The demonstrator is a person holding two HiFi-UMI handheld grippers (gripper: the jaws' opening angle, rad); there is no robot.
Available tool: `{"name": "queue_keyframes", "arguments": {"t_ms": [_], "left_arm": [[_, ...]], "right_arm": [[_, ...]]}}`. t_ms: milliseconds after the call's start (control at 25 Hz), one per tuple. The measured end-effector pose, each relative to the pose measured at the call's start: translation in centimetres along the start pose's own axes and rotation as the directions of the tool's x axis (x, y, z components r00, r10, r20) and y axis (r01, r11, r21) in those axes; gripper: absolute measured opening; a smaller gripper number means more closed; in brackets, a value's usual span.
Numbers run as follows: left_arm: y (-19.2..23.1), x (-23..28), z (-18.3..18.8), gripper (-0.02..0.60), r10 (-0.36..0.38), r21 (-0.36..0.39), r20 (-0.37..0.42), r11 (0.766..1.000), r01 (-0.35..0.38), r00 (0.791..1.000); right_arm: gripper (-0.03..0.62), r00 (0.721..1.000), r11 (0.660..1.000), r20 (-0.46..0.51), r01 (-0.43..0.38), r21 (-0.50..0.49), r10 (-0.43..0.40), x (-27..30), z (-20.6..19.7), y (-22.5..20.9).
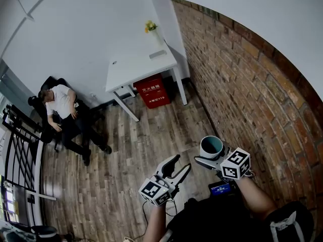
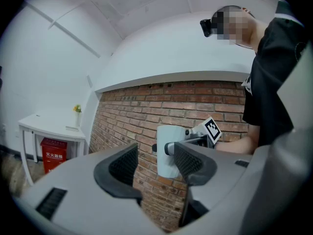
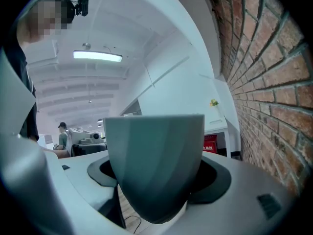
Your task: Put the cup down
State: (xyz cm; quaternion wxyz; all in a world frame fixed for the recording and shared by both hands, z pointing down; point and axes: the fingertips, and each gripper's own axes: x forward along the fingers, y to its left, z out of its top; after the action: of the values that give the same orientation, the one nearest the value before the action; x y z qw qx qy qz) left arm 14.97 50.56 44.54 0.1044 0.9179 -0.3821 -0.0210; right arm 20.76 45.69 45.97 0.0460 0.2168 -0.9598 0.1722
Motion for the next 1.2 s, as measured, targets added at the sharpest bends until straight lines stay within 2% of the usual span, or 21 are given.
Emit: {"name": "queue_keyframes", "arguments": {"t_ms": [200,360,480,680,1200], "left_arm": [[-0.06,-0.07,-0.32,0.239,-0.009,-0.005,-0.007,1.0,0.009,1.0],[0.06,0.13,0.2,0.239,-0.001,-0.006,0.017,1.0,0.002,1.0],[0.15,0.09,-0.21,0.239,0.001,-0.012,-0.002,1.0,-0.001,1.0],[0.06,0.42,0.16,0.238,0.002,-0.003,0.02,1.0,-0.002,1.0],[-0.11,0.76,0.19,0.238,0.002,0.007,0.004,1.0,-0.002,1.0]], "right_arm": [[0.384,1.0,1.0,0.002,-0.001,0.005,0.001,-0.02,0.08,-0.04],[0.385,1.0,1.0,-0.001,-0.002,0.012,0.002,0.07,0.08,-0.12],[0.385,1.0,1.0,-0.001,-0.001,0.015,0.001,0.07,-0.01,-0.27],[0.384,1.0,1.0,-0.002,-0.001,0.018,0.001,0.01,-0.08,-0.48],[0.384,1.0,1.0,-0.007,-0.006,0.023,0.007,-0.11,-0.06,-0.79]]}}
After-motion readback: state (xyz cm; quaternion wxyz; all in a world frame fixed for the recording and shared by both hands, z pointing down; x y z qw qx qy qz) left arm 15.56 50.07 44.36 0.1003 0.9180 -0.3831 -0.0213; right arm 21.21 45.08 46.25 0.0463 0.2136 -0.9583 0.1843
